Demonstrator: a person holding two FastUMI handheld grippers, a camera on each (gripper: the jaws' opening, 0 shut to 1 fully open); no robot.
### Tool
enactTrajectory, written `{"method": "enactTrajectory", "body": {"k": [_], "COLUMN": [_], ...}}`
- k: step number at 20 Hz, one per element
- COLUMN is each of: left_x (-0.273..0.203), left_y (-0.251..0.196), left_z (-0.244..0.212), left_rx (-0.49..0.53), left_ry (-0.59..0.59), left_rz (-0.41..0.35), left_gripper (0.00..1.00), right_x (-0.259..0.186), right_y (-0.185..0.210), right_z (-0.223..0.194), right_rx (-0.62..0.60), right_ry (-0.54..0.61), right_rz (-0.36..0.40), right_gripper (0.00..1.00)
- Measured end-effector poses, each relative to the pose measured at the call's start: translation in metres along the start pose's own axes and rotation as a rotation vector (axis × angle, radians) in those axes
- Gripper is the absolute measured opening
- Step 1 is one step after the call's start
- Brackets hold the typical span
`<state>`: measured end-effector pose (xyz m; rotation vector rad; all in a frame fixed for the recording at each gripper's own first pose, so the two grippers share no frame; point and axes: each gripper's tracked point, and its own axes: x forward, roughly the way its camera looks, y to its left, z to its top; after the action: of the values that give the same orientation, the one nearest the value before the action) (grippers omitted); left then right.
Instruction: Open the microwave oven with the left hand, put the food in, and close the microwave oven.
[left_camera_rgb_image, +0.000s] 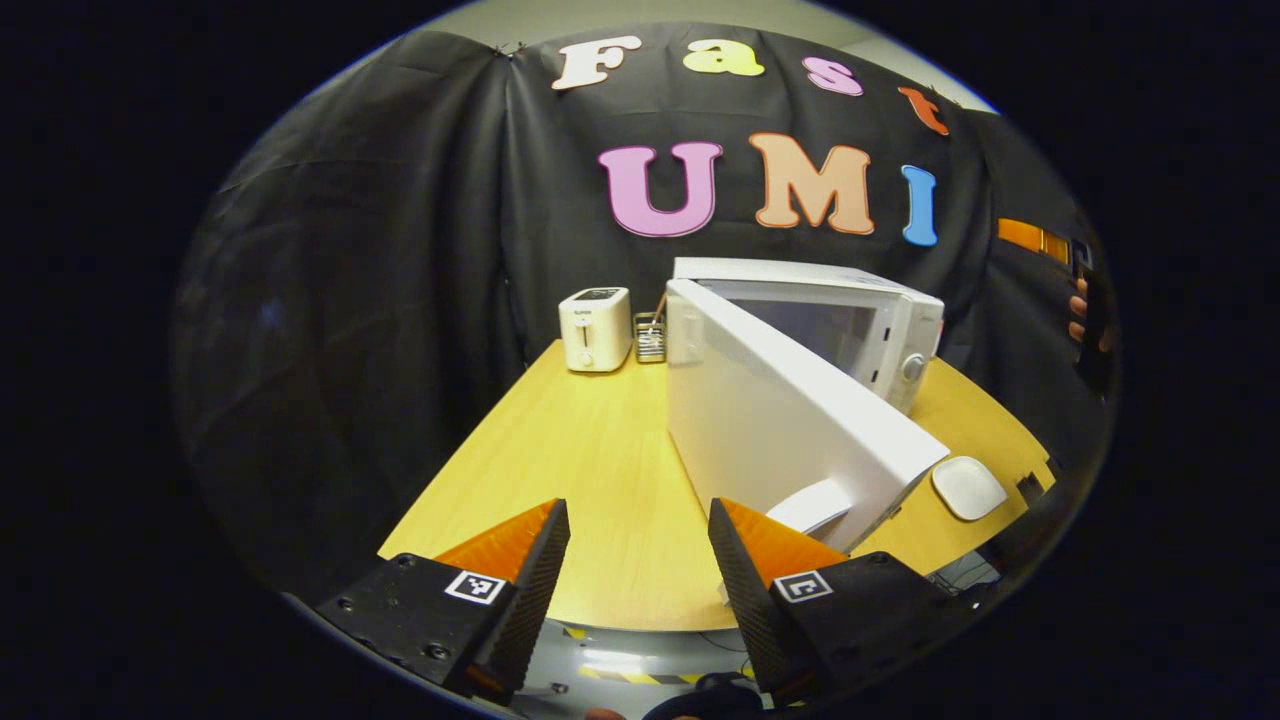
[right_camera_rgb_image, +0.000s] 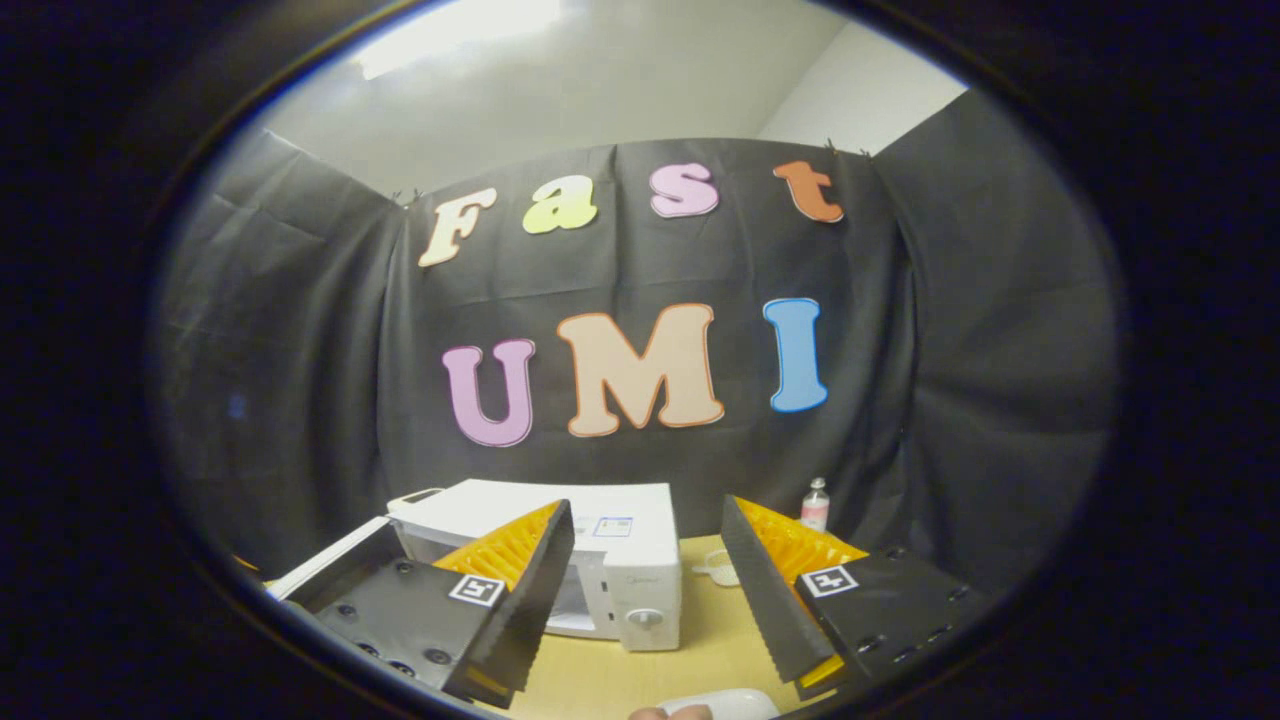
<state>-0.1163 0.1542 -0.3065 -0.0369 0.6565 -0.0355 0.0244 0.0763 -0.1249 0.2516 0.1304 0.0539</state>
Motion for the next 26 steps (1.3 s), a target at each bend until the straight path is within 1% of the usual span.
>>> {"method": "enactTrajectory", "body": {"k": [1, 2, 3, 4, 6, 7, 8, 10, 15, 18, 19, 20, 21, 23, 26], "left_x": [0.002, 0.007, 0.009, 0.012, 0.018, 0.021, 0.023, 0.032, 0.044, 0.054, 0.059, 0.064, 0.07, 0.08, 0.099], "left_y": [-0.007, -0.013, -0.022, -0.032, -0.055, -0.068, -0.076, -0.094, -0.151, -0.181, -0.188, -0.195, -0.202, -0.211, -0.224], "left_z": [-0.004, -0.005, -0.008, -0.01, -0.006, -0.005, -0.003, -0.003, 0.006, 0.015, 0.019, 0.022, 0.027, 0.036, 0.051], "left_rx": [0.006, 0.017, 0.03, 0.043, 0.078, 0.097, 0.12, 0.146, 0.22, 0.263, 0.273, 0.282, 0.288, 0.297, 0.29], "left_ry": [0.017, 0.031, 0.049, 0.059, 0.06, 0.057, 0.059, 0.068, 0.065, 0.056, 0.05, 0.045, 0.04, 0.034, 0.021], "left_rz": [-0.012, -0.02, -0.037, -0.057, -0.108, -0.139, -0.151, -0.198, -0.313, -0.366, -0.38, -0.39, -0.397, -0.4, -0.396], "left_gripper": [0.81, 0.68, 0.55, 0.39, 0.22, 0.2, 0.21, 0.18, 0.19, 0.19, 0.19, 0.19, 0.19, 0.19, 0.19], "right_x": [-0.001, -0.004, -0.007, -0.011, -0.016, -0.021, -0.025, -0.038, -0.075, -0.095, -0.1, -0.106, -0.112, -0.118, -0.125], "right_y": [-0.007, -0.015, -0.022, -0.031, -0.052, -0.062, -0.072, -0.09, -0.132, -0.15, -0.156, -0.161, -0.165, -0.17, -0.178], "right_z": [0.005, 0.011, 0.015, 0.019, 0.027, 0.031, 0.034, 0.041, 0.065, 0.077, 0.081, 0.086, 0.091, 0.102, 0.114], "right_rx": [-0.014, -0.024, -0.028, -0.028, -0.026, -0.029, -0.033, -0.035, -0.025, -0.049, -0.057, -0.063, -0.065, -0.056, -0.036], "right_ry": [-0.01, -0.013, -0.017, -0.021, -0.033, -0.036, -0.037, -0.039, -0.072, -0.088, -0.094, -0.097, -0.103, -0.121, -0.137], "right_rz": [-0.013, -0.025, -0.04, -0.059, -0.101, -0.122, -0.142, -0.177, -0.274, -0.317, -0.328, -0.336, -0.344, -0.348, -0.33], "right_gripper": [0.91, 0.82, 0.82, 0.82, 0.82, 0.82, 0.82, 0.82, 0.82, 0.82, 0.91, 0.92, 0.82, 0.82, 0.82]}}
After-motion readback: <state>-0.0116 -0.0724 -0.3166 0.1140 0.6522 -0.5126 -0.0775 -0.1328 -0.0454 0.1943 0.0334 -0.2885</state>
